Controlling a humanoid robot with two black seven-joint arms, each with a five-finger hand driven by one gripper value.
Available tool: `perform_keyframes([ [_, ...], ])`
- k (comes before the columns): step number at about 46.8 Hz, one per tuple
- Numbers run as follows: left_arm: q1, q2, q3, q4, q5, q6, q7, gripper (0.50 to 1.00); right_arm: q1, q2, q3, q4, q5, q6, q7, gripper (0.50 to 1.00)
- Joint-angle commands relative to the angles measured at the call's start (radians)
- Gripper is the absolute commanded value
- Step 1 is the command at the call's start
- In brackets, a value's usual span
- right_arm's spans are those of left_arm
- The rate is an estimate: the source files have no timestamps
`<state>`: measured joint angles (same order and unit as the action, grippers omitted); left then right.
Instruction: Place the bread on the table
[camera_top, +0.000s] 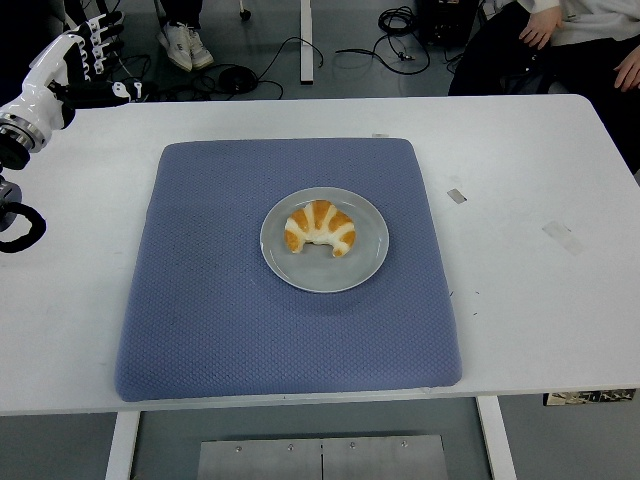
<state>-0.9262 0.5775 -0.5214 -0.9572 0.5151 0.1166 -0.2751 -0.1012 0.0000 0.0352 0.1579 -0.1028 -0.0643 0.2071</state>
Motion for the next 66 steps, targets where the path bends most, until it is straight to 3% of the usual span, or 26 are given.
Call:
perform_keyframes([
  [1,-0.002,-0.001,0.0,-0.002,0.003,0.0,-0.001,0.969,0.0,0.0,0.0,0.0,0.0,0.0,0.0,1.0],
  [21,-0.006,-0.002,0.011,-0.005,0.042,0.003,-0.004,0.98,0.0,0.0,0.0,0.0,0.0,0.0,0.0,1.0],
  [28,-0.057,-0.03,0.064,-0.018,0.074,0.001,0.007,0.977,0.0,0.0,0.0,0.0,0.0,0.0,0.0,1.0],
  [44,-0.118,-0.042,0.066,-0.083,0.098,0.003,0.22,0.974,0.0,0.0,0.0,0.0,0.0,0.0,0.0,1.0],
  [54,-0.14,-0.044,0.064,-0.216,0.312,0.029,0.329,0.968,0.0,0.0,0.0,0.0,0.0,0.0,0.0,1.0],
  [66,-0.154,-0.062,0.116,-0.241,0.37,0.069,0.339,0.963,0.0,0.0,0.0,0.0,0.0,0.0,0.0,1.0],
])
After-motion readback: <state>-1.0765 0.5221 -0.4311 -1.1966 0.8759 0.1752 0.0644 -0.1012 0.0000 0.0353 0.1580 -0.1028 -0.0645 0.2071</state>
